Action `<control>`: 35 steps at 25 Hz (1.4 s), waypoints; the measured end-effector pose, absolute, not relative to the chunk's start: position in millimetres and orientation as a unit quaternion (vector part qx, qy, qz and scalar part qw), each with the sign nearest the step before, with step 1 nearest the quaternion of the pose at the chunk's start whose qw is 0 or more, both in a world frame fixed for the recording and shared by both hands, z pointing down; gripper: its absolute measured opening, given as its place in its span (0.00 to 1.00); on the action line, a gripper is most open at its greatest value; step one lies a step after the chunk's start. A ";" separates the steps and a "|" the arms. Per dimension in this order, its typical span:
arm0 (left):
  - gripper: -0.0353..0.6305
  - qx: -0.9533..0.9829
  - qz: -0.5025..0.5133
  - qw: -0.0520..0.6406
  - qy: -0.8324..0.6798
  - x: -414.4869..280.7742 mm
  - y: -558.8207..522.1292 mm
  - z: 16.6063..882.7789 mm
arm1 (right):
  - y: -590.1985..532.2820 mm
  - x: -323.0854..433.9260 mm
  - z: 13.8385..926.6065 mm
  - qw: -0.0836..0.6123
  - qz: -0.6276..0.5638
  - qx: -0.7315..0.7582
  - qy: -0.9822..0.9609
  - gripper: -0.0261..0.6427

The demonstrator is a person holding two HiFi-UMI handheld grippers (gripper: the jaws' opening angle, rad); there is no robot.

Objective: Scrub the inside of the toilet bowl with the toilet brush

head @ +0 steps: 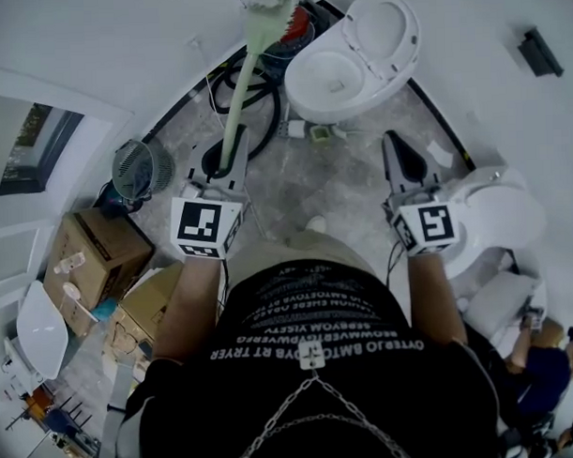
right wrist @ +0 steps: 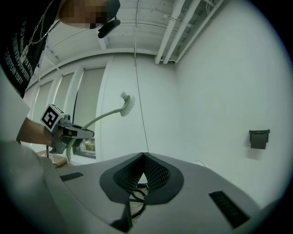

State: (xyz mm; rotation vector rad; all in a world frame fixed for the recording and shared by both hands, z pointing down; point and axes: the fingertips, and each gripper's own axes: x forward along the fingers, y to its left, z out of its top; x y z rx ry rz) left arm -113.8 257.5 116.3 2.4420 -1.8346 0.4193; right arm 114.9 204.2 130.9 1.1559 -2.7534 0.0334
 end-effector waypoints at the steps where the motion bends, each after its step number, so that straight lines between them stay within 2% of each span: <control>1: 0.06 0.791 0.135 0.027 -0.597 -113.1 255.8 115.9 | 200.1 115.6 131.8 0.078 0.011 0.383 -0.920 0.04; 20: 0.05 0.786 0.135 0.036 -0.602 -123.7 216.4 120.3 | 160.6 117.2 134.8 0.080 0.012 0.398 -0.914 0.04; 35: 0.06 0.811 0.119 0.035 -0.571 -137.1 158.2 126.4 | 117.5 83.4 134.5 0.085 0.003 0.417 -0.905 0.04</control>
